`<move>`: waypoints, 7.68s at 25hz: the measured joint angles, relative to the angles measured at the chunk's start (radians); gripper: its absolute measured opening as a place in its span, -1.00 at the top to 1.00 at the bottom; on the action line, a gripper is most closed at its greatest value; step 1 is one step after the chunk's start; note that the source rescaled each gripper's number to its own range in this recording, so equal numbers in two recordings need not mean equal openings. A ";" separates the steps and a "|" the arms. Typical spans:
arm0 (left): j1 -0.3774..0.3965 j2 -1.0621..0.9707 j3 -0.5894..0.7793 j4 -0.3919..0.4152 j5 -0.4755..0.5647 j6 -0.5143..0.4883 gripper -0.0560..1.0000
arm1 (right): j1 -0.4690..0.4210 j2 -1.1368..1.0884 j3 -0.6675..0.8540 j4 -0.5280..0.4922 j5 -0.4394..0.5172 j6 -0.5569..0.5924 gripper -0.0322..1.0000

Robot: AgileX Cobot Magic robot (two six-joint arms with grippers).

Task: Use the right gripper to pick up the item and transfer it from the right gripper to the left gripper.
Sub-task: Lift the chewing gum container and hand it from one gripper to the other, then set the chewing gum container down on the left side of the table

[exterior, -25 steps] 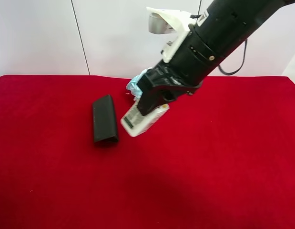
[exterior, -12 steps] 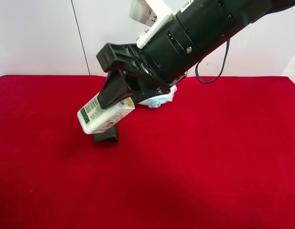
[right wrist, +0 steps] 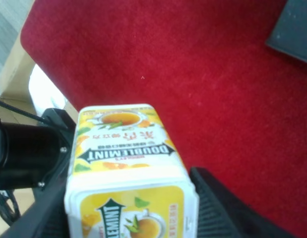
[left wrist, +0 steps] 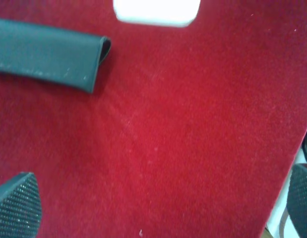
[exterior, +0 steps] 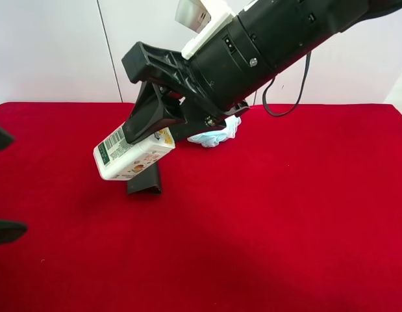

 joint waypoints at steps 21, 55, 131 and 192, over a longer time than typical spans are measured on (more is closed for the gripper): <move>-0.013 0.223 -0.086 -0.023 -0.203 0.029 -1.00 | 0.000 0.000 0.000 0.043 -0.073 0.007 0.90; -0.014 0.317 -0.105 -0.033 -0.256 0.068 0.86 | 0.000 0.000 -0.001 0.061 -0.079 0.025 0.36; -0.014 0.318 -0.105 -0.030 -0.241 0.071 0.86 | 0.035 -1.247 0.718 -0.749 0.240 0.226 -1.00; 0.515 0.912 -0.105 0.105 -0.378 -0.301 0.86 | -0.493 -1.510 0.718 -0.750 0.240 0.228 -1.00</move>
